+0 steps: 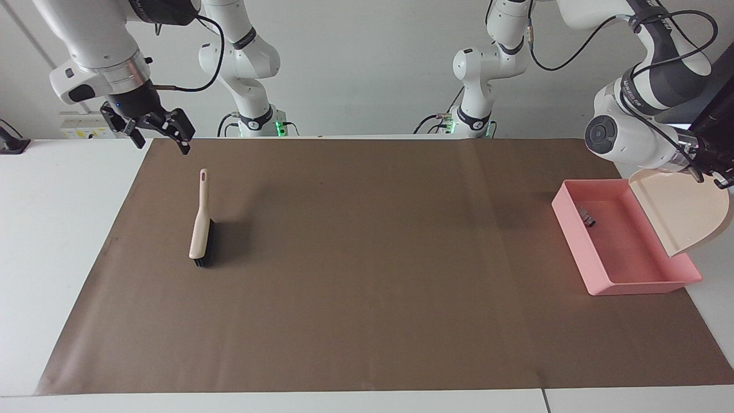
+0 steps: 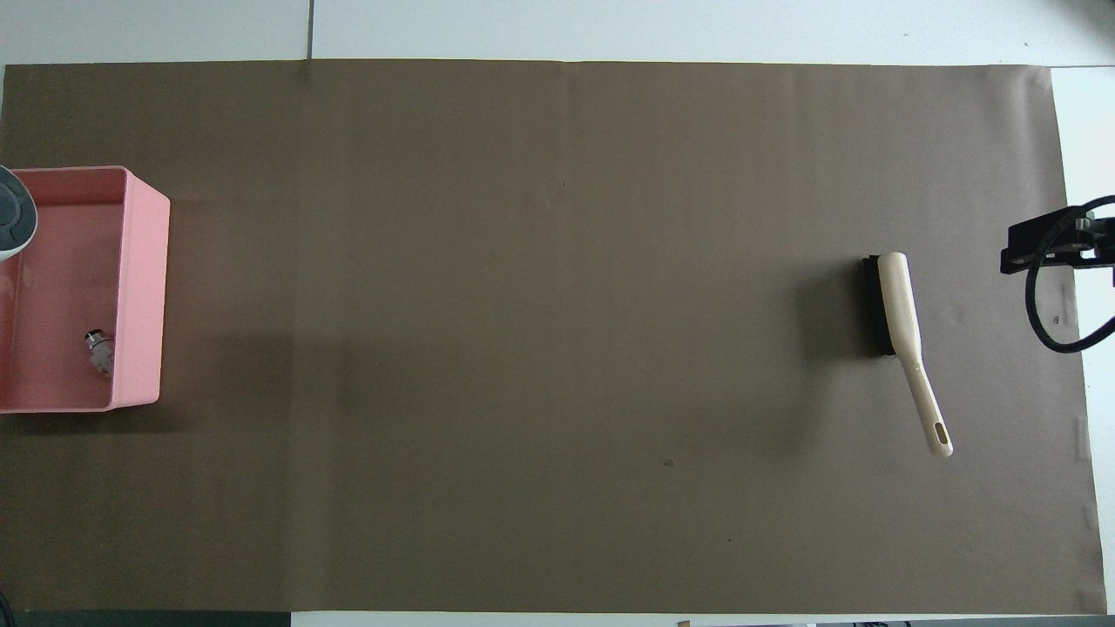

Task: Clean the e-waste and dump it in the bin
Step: 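Bring the dustpan back to the table center with the left gripper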

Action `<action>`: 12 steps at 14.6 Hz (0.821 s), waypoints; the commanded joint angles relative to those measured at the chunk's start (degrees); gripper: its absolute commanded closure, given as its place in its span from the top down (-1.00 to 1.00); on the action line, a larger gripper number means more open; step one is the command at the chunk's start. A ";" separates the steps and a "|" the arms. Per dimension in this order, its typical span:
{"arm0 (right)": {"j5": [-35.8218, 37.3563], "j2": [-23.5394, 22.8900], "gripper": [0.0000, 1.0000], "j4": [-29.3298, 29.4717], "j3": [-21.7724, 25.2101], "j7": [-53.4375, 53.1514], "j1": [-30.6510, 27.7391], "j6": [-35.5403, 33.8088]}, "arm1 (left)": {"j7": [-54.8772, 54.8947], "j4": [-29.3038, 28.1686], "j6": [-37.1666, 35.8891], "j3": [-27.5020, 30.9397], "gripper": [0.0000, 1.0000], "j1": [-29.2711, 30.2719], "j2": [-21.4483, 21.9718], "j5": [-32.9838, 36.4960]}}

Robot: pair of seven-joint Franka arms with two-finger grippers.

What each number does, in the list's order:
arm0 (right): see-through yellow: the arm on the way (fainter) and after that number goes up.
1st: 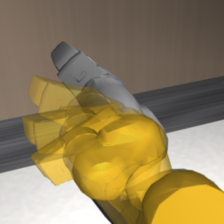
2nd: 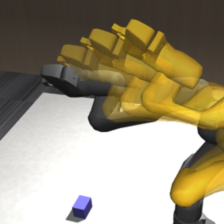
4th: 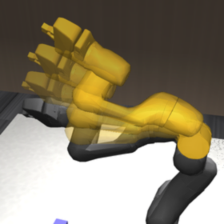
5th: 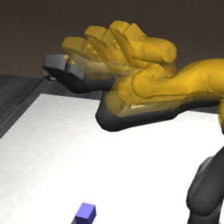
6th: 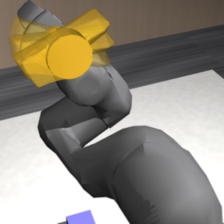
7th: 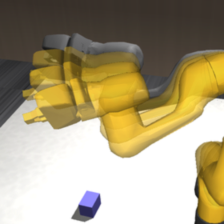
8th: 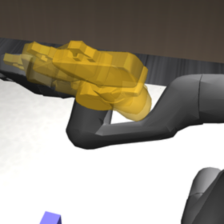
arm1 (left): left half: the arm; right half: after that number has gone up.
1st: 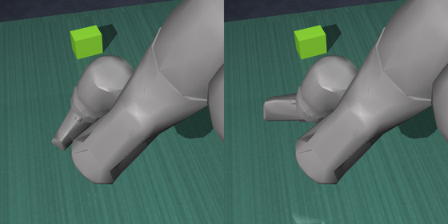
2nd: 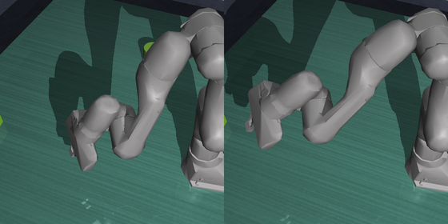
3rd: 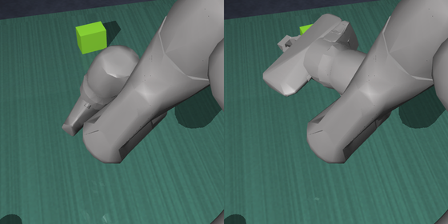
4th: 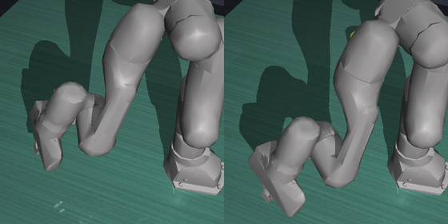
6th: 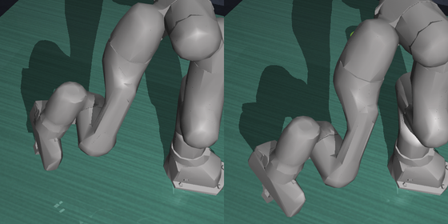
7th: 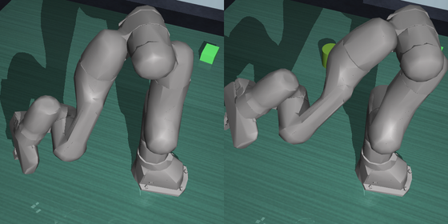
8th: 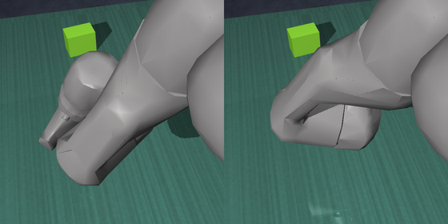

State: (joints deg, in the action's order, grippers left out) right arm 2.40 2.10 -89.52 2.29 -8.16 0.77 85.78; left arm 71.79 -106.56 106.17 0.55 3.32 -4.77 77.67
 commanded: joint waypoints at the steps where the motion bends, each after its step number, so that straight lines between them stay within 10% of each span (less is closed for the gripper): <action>1: -1.08 -0.17 1.00 0.49 2.54 -0.80 1.52 -0.70 | 7.46 1.43 0.09 0.15 -1.00 -1.29 1.87 -9.16; 12: -1.17 0.36 1.00 -0.66 -0.89 -0.80 -1.12 -0.35 | 11.18 -4.79 0.27 0.06 -1.00 -14.28 1.79 -46.09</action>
State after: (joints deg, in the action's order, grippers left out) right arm 2.38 2.10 -89.74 2.16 -8.19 0.28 85.53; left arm 83.42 -108.57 106.15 -0.08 -7.04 -3.66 35.34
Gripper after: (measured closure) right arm 0.000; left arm 0.670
